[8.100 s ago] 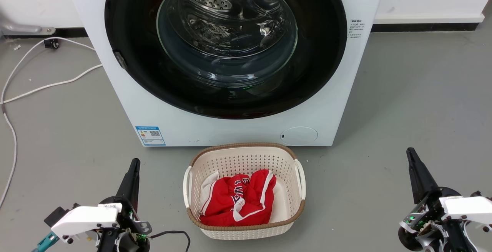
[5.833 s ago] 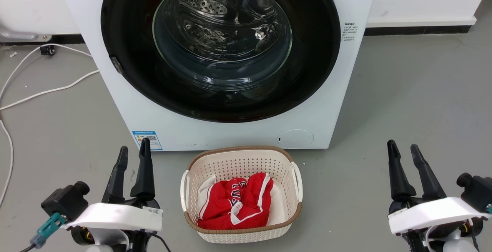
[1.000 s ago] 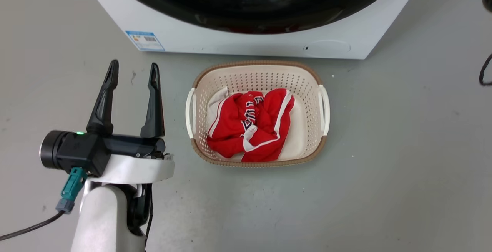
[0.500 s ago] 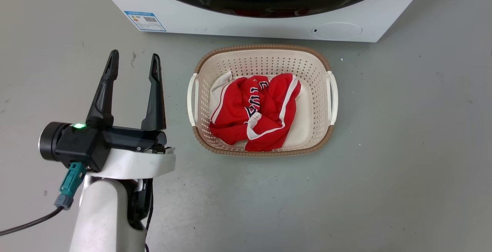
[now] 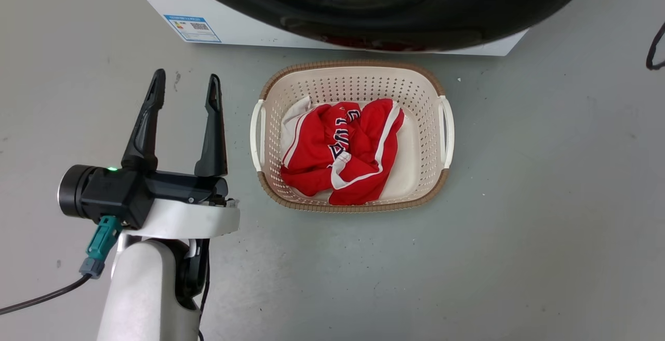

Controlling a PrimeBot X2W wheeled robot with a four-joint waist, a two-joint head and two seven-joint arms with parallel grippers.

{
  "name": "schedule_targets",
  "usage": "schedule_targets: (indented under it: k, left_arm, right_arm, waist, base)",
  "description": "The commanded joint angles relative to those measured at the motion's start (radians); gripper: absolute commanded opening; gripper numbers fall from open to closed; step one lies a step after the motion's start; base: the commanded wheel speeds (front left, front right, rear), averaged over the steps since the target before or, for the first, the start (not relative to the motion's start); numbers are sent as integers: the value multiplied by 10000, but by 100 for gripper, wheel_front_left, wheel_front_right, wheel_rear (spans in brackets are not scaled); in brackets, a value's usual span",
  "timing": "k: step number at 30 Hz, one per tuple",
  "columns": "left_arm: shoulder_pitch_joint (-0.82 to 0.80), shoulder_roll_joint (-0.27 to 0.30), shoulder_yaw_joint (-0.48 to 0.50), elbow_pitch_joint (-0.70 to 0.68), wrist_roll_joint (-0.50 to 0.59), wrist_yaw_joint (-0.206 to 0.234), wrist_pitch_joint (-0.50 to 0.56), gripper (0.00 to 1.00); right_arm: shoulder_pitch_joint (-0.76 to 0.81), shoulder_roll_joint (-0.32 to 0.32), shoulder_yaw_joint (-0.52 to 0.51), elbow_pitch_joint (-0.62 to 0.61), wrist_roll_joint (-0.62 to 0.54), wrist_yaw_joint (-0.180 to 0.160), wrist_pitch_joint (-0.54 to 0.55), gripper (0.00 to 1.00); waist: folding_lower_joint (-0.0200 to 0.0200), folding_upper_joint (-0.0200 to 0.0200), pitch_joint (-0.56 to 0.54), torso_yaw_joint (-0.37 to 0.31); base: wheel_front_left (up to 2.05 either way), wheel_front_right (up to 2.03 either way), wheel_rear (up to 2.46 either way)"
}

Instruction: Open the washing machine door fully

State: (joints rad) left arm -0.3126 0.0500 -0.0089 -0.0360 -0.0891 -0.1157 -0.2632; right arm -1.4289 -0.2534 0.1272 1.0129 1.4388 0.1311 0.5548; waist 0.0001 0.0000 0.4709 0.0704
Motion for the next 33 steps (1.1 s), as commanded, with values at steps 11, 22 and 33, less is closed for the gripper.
schedule_targets:
  k: [11,22,33]
  left_arm:
    - [81,3,20,243,42,-7,-21,100]
    - [962,3,-41,662,26,-3,-21,100]
    - [1732,3,-245,832,-99,29,-21,100]
  right_arm:
    - [1012,-283,532,-1254,56,-3,2262,0]
    - [3313,96,1213,-2674,261,-3,3964,0]
    - [5248,887,1818,-4480,544,-3,4995,0]
  waist:
    - [-1,0,-373,-161]
    - [-1,0,-1956,-221]
    - [-1,0,-3035,16]
  base:
    - [0,0,0]
    - [0,0,0]
    - [0,0,0]
